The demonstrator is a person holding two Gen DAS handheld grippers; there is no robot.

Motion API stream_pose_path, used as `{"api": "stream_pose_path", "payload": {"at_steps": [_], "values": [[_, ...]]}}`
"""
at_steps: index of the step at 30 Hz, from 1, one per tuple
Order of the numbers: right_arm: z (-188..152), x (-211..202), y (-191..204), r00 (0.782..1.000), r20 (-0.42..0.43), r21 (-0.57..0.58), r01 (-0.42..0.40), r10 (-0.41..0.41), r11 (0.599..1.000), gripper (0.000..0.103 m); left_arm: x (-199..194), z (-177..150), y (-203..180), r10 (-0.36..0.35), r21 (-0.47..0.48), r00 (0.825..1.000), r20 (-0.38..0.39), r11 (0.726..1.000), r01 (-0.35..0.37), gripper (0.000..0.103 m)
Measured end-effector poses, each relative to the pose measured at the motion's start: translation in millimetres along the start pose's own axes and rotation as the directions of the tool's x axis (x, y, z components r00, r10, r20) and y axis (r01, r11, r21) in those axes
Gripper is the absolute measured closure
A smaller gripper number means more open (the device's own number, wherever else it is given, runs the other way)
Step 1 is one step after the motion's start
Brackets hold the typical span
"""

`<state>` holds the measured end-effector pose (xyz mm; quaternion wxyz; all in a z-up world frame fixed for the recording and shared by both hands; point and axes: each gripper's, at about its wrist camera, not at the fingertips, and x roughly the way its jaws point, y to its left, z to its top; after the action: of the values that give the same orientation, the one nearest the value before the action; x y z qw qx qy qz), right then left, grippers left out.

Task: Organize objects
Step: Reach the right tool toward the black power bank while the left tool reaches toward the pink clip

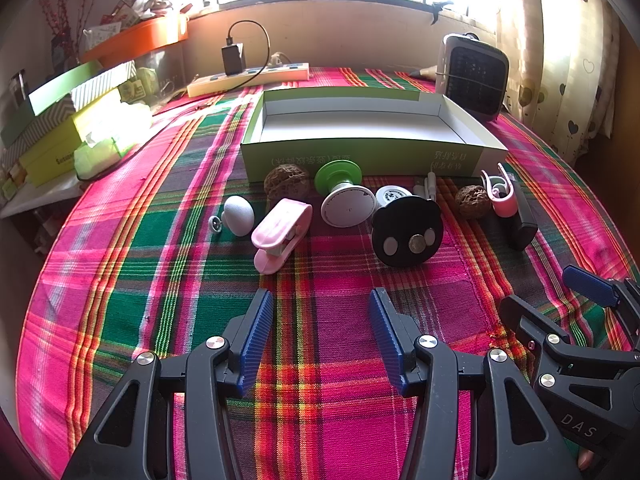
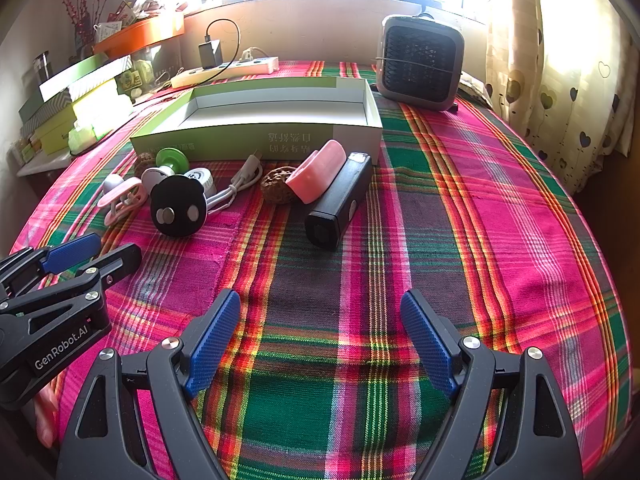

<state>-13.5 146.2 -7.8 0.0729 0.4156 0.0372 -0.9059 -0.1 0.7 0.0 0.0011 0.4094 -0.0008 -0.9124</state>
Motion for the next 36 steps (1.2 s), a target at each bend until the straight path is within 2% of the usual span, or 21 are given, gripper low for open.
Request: {"api": "stream_pose_path", "payload": {"at_steps": [12, 18, 22, 26, 30, 36], "values": [[0, -1, 0, 1.000, 0.000, 0.000, 0.000, 0.000, 1.000, 0.021, 0, 0, 0, 0.000, 0.002, 1.000, -0.001, 1.000, 0.000, 0.054], [1, -2, 1, 1.000, -0.008, -0.012, -0.012, 0.012, 1.000, 0.021, -1, 2, 3, -0.035, 0.018, 0.999, -0.015, 0.999, 0.035, 0.054], [3, 1, -3, 1.000, -0.014, -0.015, -0.020, 0.020, 1.000, 0.021, -1, 5, 11, -0.087, 0.000, 0.996, -0.020, 0.996, 0.087, 0.054], [7, 3, -5, 0.999, -0.021, -0.019, -0.036, 0.036, 0.999, 0.021, 3, 6, 20, -0.081, 0.009, 0.996, -0.022, 0.997, 0.081, 0.054], [14, 7, -13, 0.999, -0.025, 0.009, -0.037, 0.038, 0.999, 0.021, 1, 9, 31, -0.126, -0.018, 0.992, -0.014, 0.992, 0.126, 0.054], [24, 13, -22, 0.998, -0.037, 0.042, -0.044, 0.045, 0.998, 0.022, 9, 17, 40, -0.136, -0.037, 0.990, -0.025, 0.990, 0.135, 0.054]]}}
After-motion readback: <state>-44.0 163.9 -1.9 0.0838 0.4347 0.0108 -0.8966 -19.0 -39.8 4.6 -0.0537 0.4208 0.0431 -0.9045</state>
